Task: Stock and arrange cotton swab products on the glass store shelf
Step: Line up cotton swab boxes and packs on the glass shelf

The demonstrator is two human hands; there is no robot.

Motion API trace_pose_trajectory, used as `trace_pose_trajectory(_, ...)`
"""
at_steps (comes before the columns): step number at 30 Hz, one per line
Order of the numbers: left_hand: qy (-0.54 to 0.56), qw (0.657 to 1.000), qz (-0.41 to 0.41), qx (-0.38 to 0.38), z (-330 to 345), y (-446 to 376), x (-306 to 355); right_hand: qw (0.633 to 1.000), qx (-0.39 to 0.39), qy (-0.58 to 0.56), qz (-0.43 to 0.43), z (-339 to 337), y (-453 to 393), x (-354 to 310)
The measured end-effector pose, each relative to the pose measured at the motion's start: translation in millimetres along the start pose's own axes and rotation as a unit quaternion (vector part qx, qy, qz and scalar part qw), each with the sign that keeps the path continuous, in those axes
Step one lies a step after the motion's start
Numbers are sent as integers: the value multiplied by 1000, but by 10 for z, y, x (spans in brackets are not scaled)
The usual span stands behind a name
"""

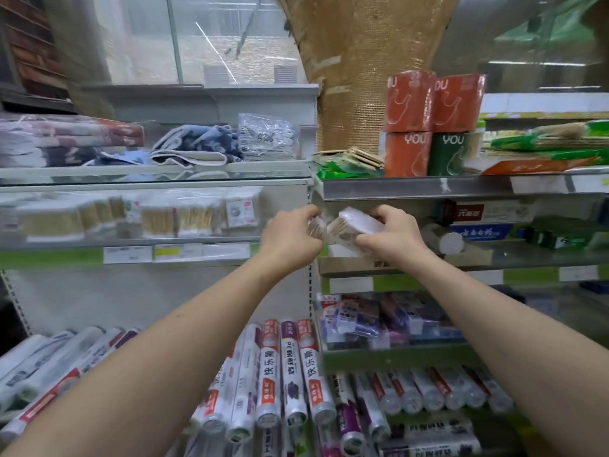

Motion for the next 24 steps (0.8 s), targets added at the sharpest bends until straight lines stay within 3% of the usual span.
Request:
trace_pose_trajectory(14,-12,981,-139,132,-1549,689,-1232,982,-26,-122,-144,846,260,-1900)
trace_pose_trajectory(24,-28,953,-213,214,-2435,659,-2035,968,-54,-159,-188,1520,-45,-3109)
Point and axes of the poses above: each hand's wrist, its own y-axis away from the middle knuckle, its own z-axis out of the palm, x = y × z, the point moved 1 cm from there along -y, towards the middle knuckle, and after that the axes turned 10 degrees about y, right-handed, at the moved point
